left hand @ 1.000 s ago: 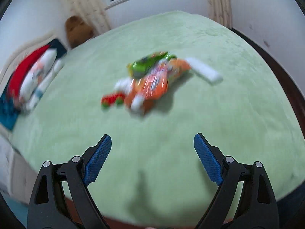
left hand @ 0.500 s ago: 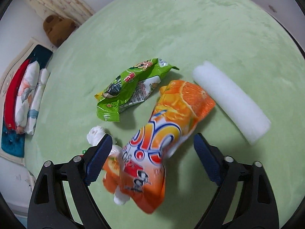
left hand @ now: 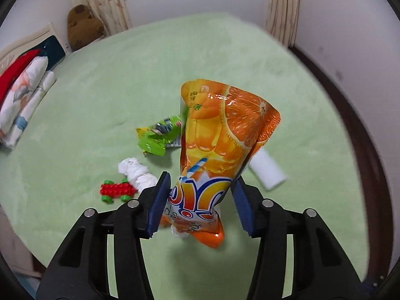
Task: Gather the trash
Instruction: 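Move the left gripper to the bed and grasp the orange juice pouch, then grasp the white foam tube with the right gripper while the left gripper holds the pouch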
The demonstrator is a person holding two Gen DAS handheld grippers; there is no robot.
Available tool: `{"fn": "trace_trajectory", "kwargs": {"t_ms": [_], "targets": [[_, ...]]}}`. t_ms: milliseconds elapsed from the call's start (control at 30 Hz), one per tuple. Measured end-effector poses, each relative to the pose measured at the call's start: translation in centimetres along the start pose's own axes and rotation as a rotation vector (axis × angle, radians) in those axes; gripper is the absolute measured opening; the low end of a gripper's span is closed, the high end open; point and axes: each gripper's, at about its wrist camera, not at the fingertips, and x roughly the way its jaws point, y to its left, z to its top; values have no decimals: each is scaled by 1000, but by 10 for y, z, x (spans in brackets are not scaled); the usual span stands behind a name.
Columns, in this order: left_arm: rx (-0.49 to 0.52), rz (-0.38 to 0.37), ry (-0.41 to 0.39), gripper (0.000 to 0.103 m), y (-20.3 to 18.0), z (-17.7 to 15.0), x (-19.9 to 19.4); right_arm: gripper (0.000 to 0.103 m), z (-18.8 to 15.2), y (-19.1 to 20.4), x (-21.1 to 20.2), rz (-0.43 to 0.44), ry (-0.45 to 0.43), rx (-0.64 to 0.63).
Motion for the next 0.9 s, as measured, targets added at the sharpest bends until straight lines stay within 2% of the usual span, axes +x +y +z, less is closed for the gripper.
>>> {"fn": "trace_trajectory", "kwargs": {"t_ms": [233,333,500,633,767,900], "targets": [[-148,-128,-202,48,33,-47,-94,91,20,12,-1,-2,-30,-33],[-194,-156,-247,48,44,-77,-121,91,46,12,7,2,-58,-56],[-244,-192,-263,48,51,-129,-141,91,105,16,48,-43,-73,-131],[-272,-182,-253,48,54,-164,-140,91,158,24,100,-112,-48,-211],[-332,-198,-221,48,58,-190,-132,91,196,28,143,-170,-29,-267],[-355,-189,-201,48,63,-204,-129,90,226,26,202,-215,71,-268]]}}
